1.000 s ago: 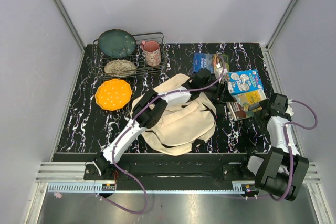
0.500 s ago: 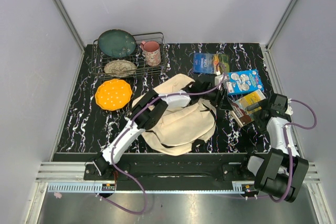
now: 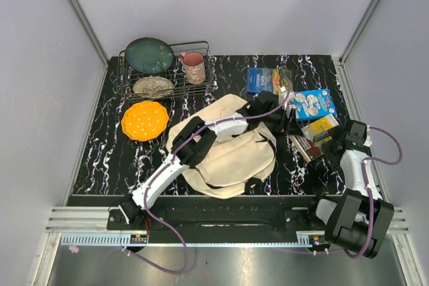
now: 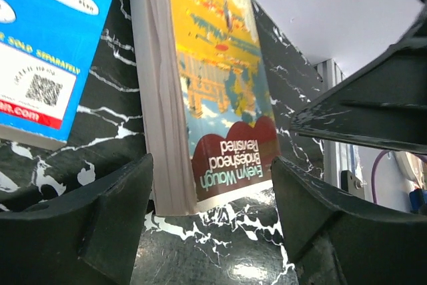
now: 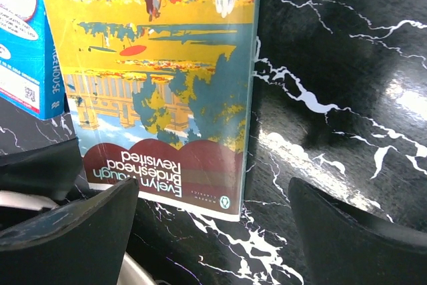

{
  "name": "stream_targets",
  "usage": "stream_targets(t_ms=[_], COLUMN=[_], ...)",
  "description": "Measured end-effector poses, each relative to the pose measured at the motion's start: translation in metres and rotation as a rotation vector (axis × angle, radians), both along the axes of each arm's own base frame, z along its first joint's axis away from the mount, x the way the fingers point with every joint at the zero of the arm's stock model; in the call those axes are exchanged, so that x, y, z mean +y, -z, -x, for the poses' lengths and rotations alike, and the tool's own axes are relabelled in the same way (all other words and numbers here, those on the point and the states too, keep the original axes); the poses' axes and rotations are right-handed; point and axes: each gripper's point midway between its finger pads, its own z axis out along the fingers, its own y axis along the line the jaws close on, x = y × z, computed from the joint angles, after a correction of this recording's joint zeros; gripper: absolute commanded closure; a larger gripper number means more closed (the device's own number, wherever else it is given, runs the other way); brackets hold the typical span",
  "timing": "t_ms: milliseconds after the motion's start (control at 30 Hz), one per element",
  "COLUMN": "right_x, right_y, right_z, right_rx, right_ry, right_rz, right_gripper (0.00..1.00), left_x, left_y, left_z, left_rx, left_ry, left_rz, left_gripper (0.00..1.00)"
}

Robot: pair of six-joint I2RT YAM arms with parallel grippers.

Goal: Pack the student bag
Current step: Pick up the book from the center of the board.

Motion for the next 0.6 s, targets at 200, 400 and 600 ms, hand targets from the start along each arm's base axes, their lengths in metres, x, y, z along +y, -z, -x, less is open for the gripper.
stream_targets(t_ms=[200,400,600], right_x=[0.005,0.007,0.011], right_y=[0.000,0.006,0.011], right_z=[-0.003,-0.002,-0.002], right_rx=[-0.017,-0.012,-0.005], right_ry=[-0.029,-0.044,-0.063], right_rz=[-0.015,-0.024,-0.040], right_gripper=[0.02,0.05,0.12], left_x=[-0.006,-0.006,-0.007], left_y=[0.017,0.020,0.022], left_z=[0.010,0.013,0.018], left_rx=[0.033,0.050,0.066], left_ry=[0.013,0.014,0.022], left_rz=[-0.019,-0.029,-0.033], left_gripper=[0.28,0.42,0.64])
